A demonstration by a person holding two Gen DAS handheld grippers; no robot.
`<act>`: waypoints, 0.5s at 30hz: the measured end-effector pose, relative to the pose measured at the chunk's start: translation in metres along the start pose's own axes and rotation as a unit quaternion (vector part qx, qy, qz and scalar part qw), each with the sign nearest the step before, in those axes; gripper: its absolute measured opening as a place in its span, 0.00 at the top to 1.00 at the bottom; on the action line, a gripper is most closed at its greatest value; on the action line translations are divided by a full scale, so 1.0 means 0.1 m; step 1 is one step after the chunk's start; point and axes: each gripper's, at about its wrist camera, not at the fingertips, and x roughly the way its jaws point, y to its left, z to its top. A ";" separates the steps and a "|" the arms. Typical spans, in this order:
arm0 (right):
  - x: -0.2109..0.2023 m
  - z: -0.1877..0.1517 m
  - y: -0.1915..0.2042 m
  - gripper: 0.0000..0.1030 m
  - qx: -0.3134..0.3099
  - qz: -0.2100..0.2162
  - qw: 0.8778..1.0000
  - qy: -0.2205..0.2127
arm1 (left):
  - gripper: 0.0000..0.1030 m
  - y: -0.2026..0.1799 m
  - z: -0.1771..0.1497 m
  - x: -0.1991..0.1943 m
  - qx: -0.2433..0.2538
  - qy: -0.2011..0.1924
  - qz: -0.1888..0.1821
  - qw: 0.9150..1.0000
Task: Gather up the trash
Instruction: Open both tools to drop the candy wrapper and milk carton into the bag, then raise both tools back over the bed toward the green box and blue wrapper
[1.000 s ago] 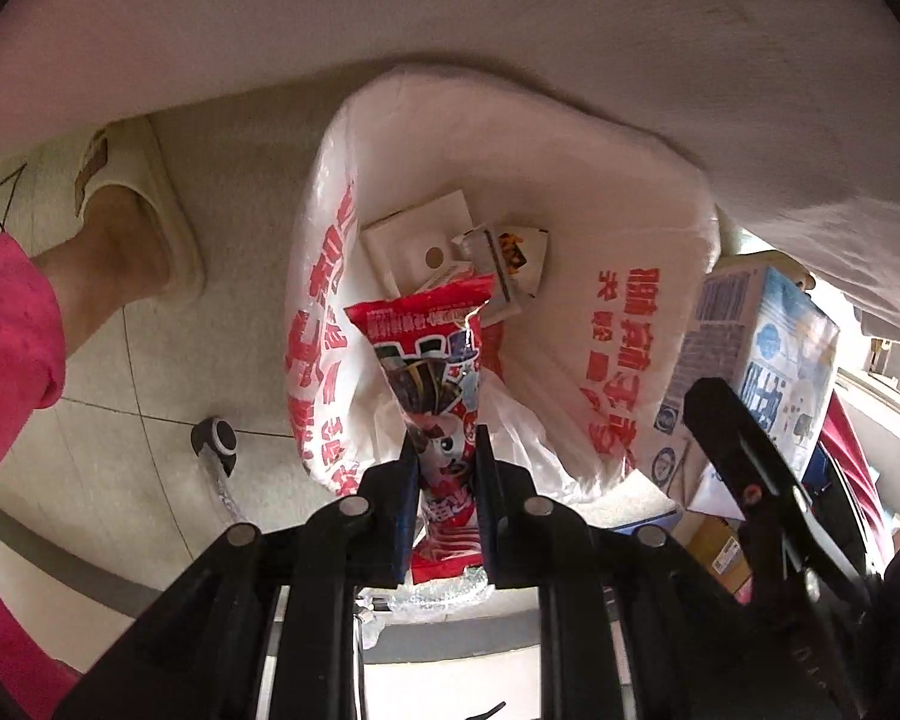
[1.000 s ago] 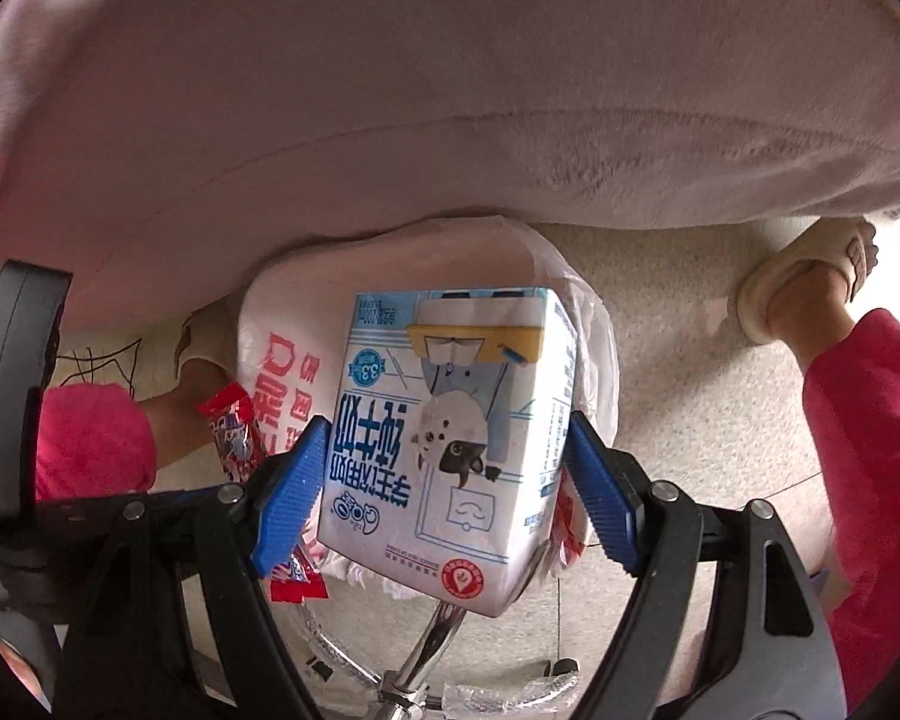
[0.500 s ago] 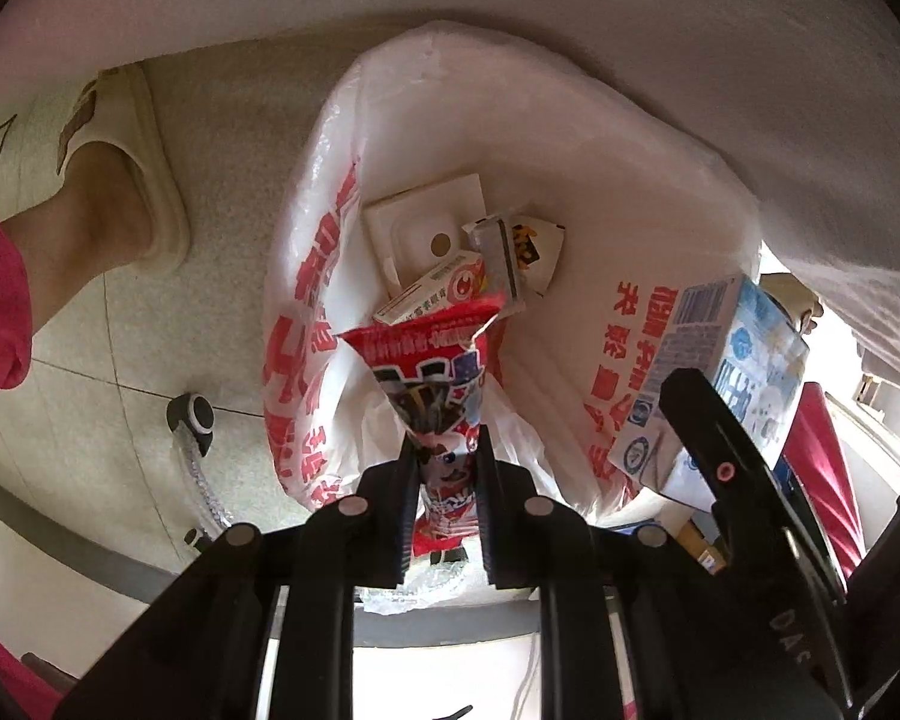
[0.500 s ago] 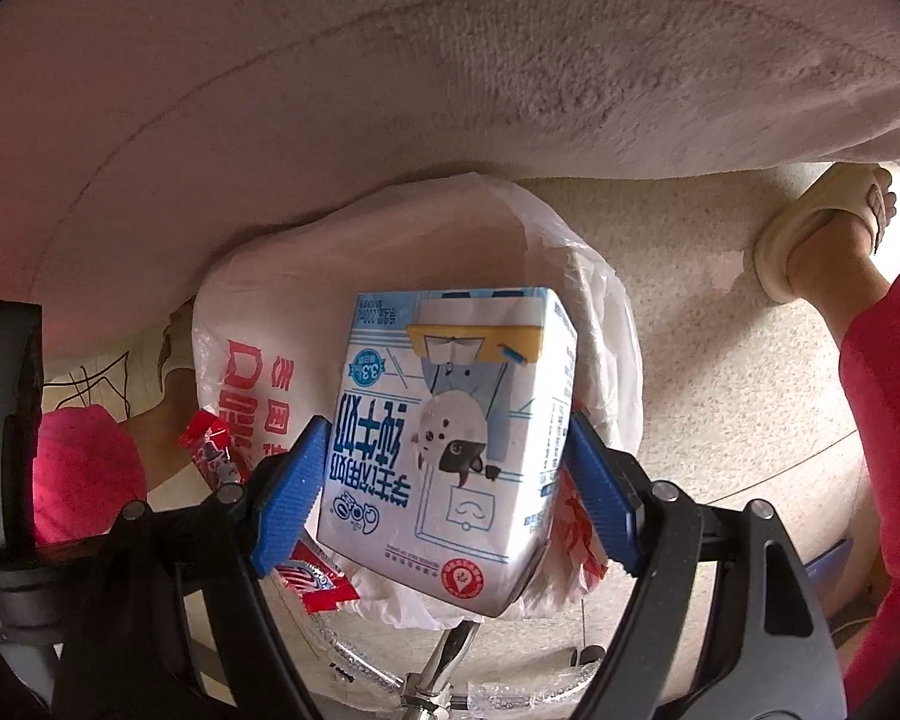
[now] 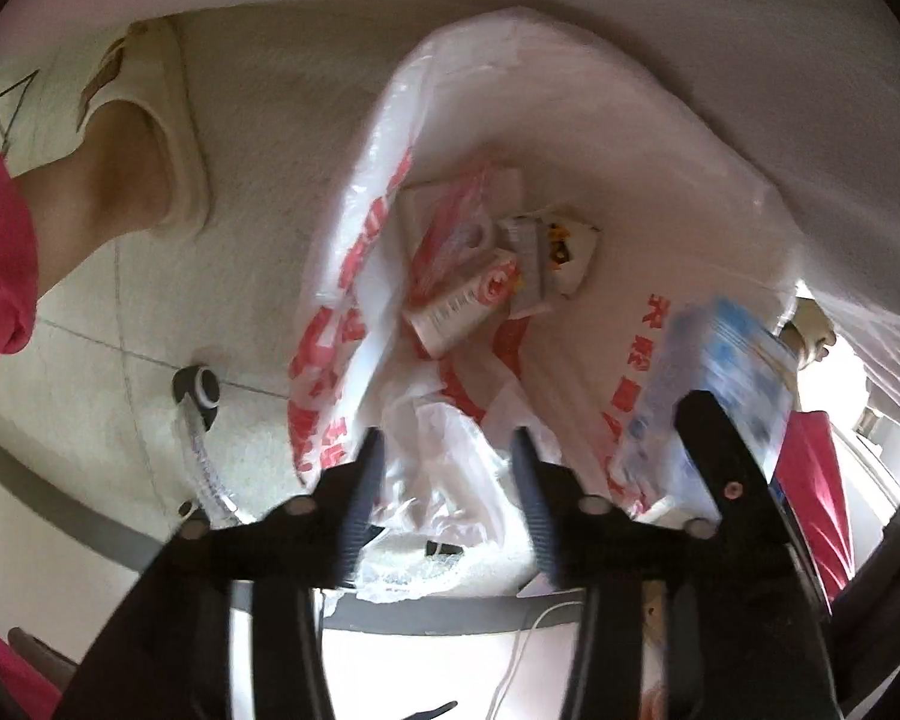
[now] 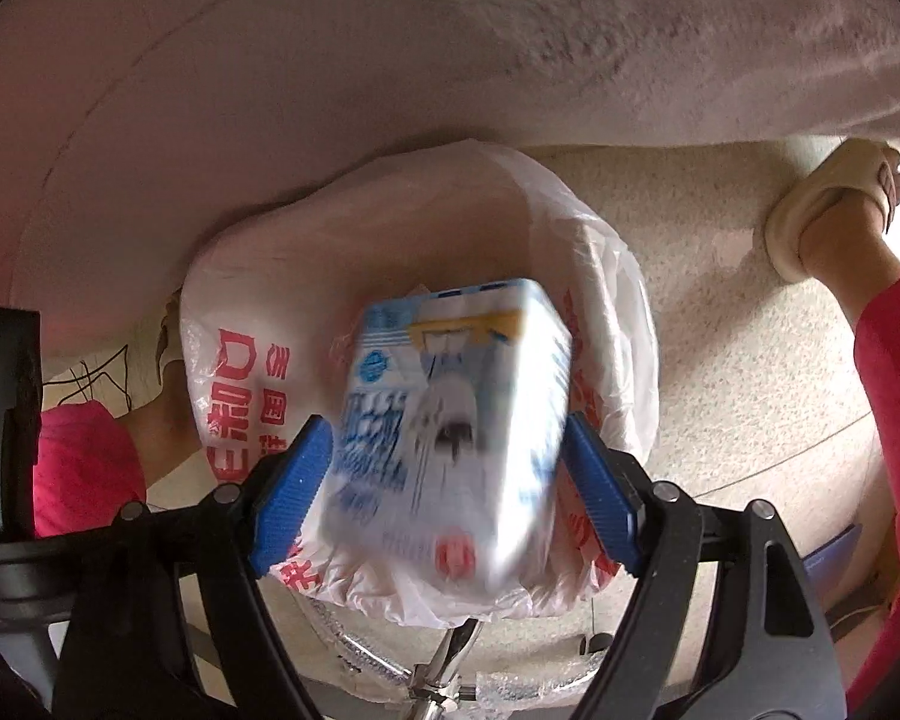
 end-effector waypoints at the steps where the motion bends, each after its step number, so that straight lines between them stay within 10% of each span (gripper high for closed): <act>1: -0.01 0.00 -0.01 0.25 0.000 -0.001 1.000 0.002 | 0.53 0.00 0.00 0.00 0.001 -0.002 0.003 1.000; 15: -0.31 -0.15 0.02 0.20 -0.025 -0.027 0.999 -0.022 | 0.34 -0.09 -0.23 -0.33 0.050 -0.075 0.089 0.992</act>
